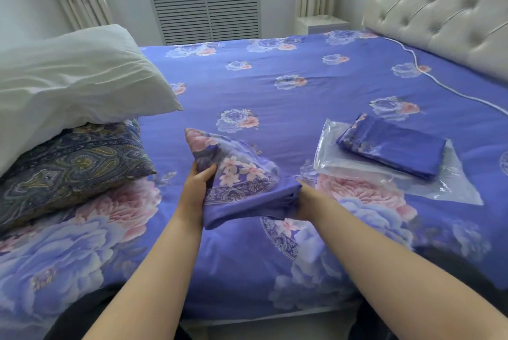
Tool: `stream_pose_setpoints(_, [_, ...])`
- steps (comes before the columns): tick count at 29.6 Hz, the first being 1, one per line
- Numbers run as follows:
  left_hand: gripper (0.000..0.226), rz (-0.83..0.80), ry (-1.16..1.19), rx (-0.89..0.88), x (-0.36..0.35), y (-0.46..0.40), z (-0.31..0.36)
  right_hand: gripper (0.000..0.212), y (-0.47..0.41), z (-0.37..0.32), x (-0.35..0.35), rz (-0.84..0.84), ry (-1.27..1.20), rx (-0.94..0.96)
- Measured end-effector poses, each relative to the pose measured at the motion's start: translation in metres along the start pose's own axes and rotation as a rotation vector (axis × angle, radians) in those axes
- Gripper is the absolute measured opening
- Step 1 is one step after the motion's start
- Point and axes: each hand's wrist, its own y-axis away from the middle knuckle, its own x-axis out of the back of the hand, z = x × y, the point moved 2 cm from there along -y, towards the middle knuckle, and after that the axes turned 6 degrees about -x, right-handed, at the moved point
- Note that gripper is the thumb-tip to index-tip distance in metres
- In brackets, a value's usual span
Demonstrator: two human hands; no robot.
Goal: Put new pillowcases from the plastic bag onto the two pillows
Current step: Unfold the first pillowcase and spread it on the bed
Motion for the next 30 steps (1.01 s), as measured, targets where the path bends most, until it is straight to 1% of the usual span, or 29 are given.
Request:
stream_pose_setpoints(1, [0.028,-0.002,-0.027,-0.006,0.005,-0.001,0.003,0.024,-0.002,-0.005,0.000,0.028,-0.141,-0.068])
stream_pose_setpoints(2, [0.027,-0.011,-0.079,-0.019,0.011,-0.004,0.006,0.021,0.001,-0.024,-0.001,-0.073,-0.260,-0.067])
stream_pose_setpoints(3, [0.026,-0.015,-0.163,-0.032,0.017,-0.008,0.008,0.022,0.012,-0.030,0.007,-0.107,-0.430,0.059])
stream_pose_setpoints(4, [0.030,-0.004,-0.329,-0.040,0.024,-0.011,0.010,0.027,0.017,-0.031,0.015,-0.073,-0.533,0.165])
stream_pose_setpoints(5, [0.045,0.031,-0.609,-0.050,0.031,-0.014,0.010,0.029,0.021,-0.028,0.015,-0.020,-0.483,0.218])
stream_pose_setpoints(6, [0.064,0.083,-0.956,-0.073,0.040,-0.016,0.009,0.026,0.021,-0.020,0.016,0.020,-0.350,0.205])
stream_pose_setpoints(7, [0.074,0.103,-1.246,-0.157,0.043,-0.014,0.005,0.020,0.019,-0.016,0.009,0.037,-0.198,0.145])
stream_pose_setpoints(8, [0.073,0.040,-1.424,-0.273,0.039,-0.006,0.001,0.013,0.017,-0.007,0.003,0.026,-0.071,0.076])
stream_pose_setpoints(9, [0.066,-0.120,-1.491,-0.322,0.031,0.004,-0.008,0.011,0.013,0.000,0.000,0.025,0.050,0.038])
stream_pose_setpoints(11, [0.050,-0.471,-1.464,-0.203,0.018,0.025,-0.030,0.021,0.002,0.014,-0.003,0.085,0.271,0.062])
stream_pose_setpoints(12, [0.045,-0.575,-1.477,-0.158,0.014,0.034,-0.038,0.024,-0.001,0.017,-0.002,0.157,0.371,0.114])
stream_pose_setpoints(14, [0.043,-0.646,-1.512,-0.198,0.011,0.041,-0.042,0.024,0.001,0.014,-0.001,0.326,0.524,0.192])
stream_pose_setpoints(15, [0.043,-0.671,-1.492,-0.204,0.010,0.041,-0.040,0.023,0.004,0.012,-0.002,0.369,0.554,0.199])
stream_pose_setpoints(16, [0.042,-0.709,-1.468,-0.186,0.009,0.042,-0.039,0.029,0.005,0.011,-0.002,0.356,0.566,0.192])
stream_pose_setpoints(17, [0.038,-0.741,-1.456,-0.175,0.009,0.043,-0.037,0.040,0.007,0.009,-0.003,0.300,0.588,0.173])
stream_pose_setpoints(18, [0.028,-0.736,-1.471,-0.192,0.009,0.044,-0.035,0.049,0.010,0.007,-0.005,0.227,0.599,0.160])
stream_pose_setpoints(19, [0.017,-0.675,-1.500,-0.231,0.010,0.043,-0.032,0.051,0.015,0.004,-0.007,0.163,0.576,0.152])
stream_pose_setpoints(20, [0.010,-0.569,-1.526,-0.274,0.011,0.043,-0.028,0.049,0.020,0.000,-0.007,0.110,0.506,0.153])
stream_pose_setpoints(21, [0.008,-0.454,-1.520,-0.298,0.014,0.042,-0.023,0.043,0.025,-0.002,-0.007,0.060,0.397,0.161])
stream_pose_setpoints(22, [0.007,-0.378,-1.465,-0.293,0.018,0.040,-0.021,0.032,0.031,-0.004,-0.008,0.008,0.265,0.173])
stream_pose_setpoints(23, [0.005,-0.359,-1.392,-0.259,0.022,0.036,-0.020,0.020,0.036,-0.005,-0.009,-0.051,0.134,0.185])
stream_pose_setpoints(24, [0.004,-0.405,-1.337,-0.218,0.023,0.035,-0.020,0.020,0.039,-0.005,-0.011,-0.112,0.031,0.195])
stream_pose_setpoints(25, [0.008,-0.495,-1.315,-0.177,0.023,0.036,-0.021,0.032,0.040,-0.003,-0.014,-0.166,-0.015,0.208])
stream_pose_setpoints(26, [0.015,-0.584,-1.338,-0.150,0.024,0.039,-0.025,0.045,0.042,0.000,-0.018,-0.193,0.022,0.227])
stream_pose_setpoints(27, [0.022,-0.651,-1.406,-0.151,0.026,0.040,-0.028,0.054,0.042,0.002,-0.021,-0.164,0.133,0.247])
stream_pose_setpoints(28, [0.023,-0.683,-1.481,-0.181,0.027,0.042,-0.031,0.059,0.041,0.004,-0.024,-0.093,0.266,0.265])
stream_pose_setpoints(29, [0.019,-0.683,-1.522,-0.215,0.026,0.043,-0.033,0.059,0.039,0.008,-0.027,-0.010,0.371,0.284])
stream_pose_setpoints(30, [0.011,-0.661,-1.515,-0.223,0.026,0.043,-0.032,0.053,0.037,0.011,-0.028,0.069,0.432,0.286])
